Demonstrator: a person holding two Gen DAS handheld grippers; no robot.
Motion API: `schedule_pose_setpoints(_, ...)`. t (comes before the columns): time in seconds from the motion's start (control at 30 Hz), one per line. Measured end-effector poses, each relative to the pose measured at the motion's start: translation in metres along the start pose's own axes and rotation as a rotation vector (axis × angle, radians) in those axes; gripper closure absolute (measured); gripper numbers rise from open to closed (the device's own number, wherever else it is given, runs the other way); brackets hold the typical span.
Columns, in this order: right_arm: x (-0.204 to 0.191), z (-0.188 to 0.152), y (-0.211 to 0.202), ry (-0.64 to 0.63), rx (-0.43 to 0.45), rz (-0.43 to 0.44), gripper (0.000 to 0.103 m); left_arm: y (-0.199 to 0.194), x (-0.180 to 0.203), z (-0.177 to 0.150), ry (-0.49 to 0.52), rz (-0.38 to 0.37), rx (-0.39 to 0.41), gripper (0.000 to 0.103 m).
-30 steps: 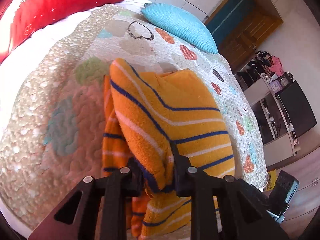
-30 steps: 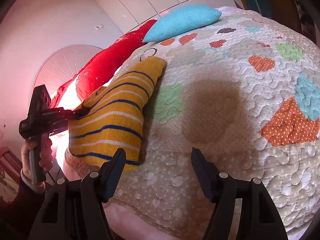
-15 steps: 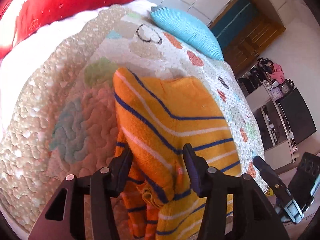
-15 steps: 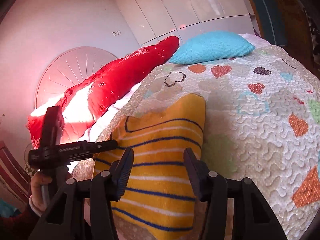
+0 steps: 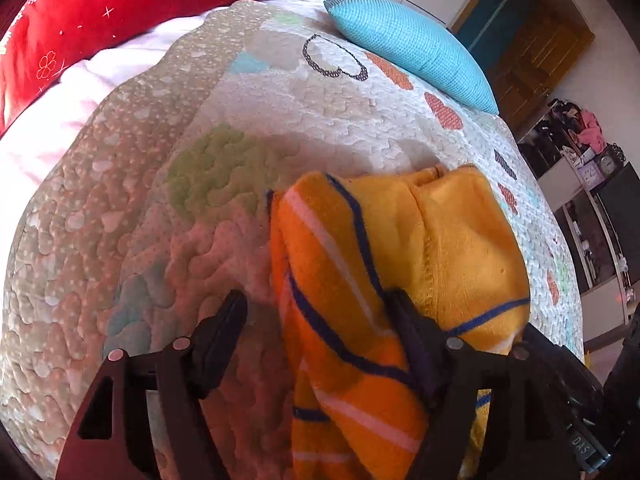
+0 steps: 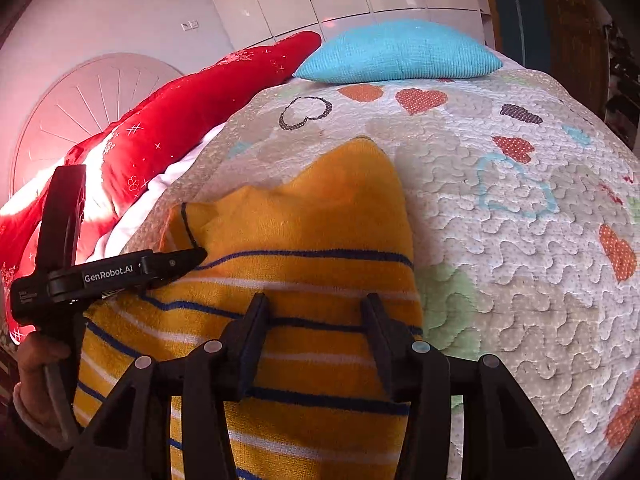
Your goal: Fold small clothes
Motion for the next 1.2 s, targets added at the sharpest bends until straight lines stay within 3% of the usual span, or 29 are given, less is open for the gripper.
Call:
schedule_pose_setpoints(0.1, -0.008, -0.004, -0.025, -0.023, 0.053, -0.021, 0.050, -0.027, -0.002, -0.007, -0.023, -0.014, 0.033, 0.030)
schedule_pose_setpoints(0.23, -0.027, -0.028, -0.045, -0.086, 0.082, -0.074, 0.042, -0.080, 0.006, -0.039, 0.067, 0.001, 0.176, 0.028)
schedule_pose_setpoints(0.27, -0.030, -0.037, -0.046, -0.101, 0.074, -0.098, 0.038, -0.085, 0.008, -0.048, 0.092, 0.024, 0.195, 0.022)
schedule_pose_setpoints(0.33, -0.033, -0.054, -0.047, -0.124, 0.039, -0.134, 0.034, -0.080, 0.002, -0.068, 0.120, 0.097, 0.187, 0.020)
schedule_pose_setpoints(0.5, -0.031, -0.093, -0.062, -0.047, -0.014, -0.074, 0.032, -0.089, -0.021, -0.084, 0.022, 0.081, 0.164, 0.020)
schedule_pose_setpoints(0.63, -0.027, -0.115, -0.078, 0.008, -0.044, -0.042, 0.029, -0.118, -0.025, -0.097, 0.001, 0.081, 0.203, 0.020)
schedule_pose_setpoints(0.77, -0.025, -0.126, -0.092, 0.044, -0.047, -0.046, 0.029, -0.172, -0.017, -0.108, 0.048, 0.120, 0.398, 0.019)
schedule_pose_setpoints(0.87, -0.028, -0.127, -0.106, 0.053, -0.031, -0.053, 0.029, -0.227, -0.011, -0.114, 0.067, 0.154, 0.608, 0.000)
schedule_pose_setpoints(0.93, -0.030, -0.125, -0.116, 0.054, -0.014, -0.056, 0.029, -0.259, -0.007, -0.117, 0.078, 0.179, 0.709, 0.000)
schedule_pose_setpoints(1.1, -0.039, -0.110, -0.141, 0.020, 0.044, -0.087, 0.029, -0.318, 0.004, -0.122, 0.099, 0.176, 0.838, 0.000)
schedule_pose_setpoints(1.2, -0.049, -0.098, -0.148, -0.020, 0.062, -0.083, 0.029, -0.336, 0.005, -0.124, 0.084, 0.065, 0.836, 0.000)
Point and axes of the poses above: each gripper's, at about its wrist camera, not at the fingertips, and y roughly the way its jaws point, x to its right, z to its top, the point moved 6 cm from there along y, roughly the way its jaws point, and after that the axes turned 13 degrees about -y, right-handed, at the moved point
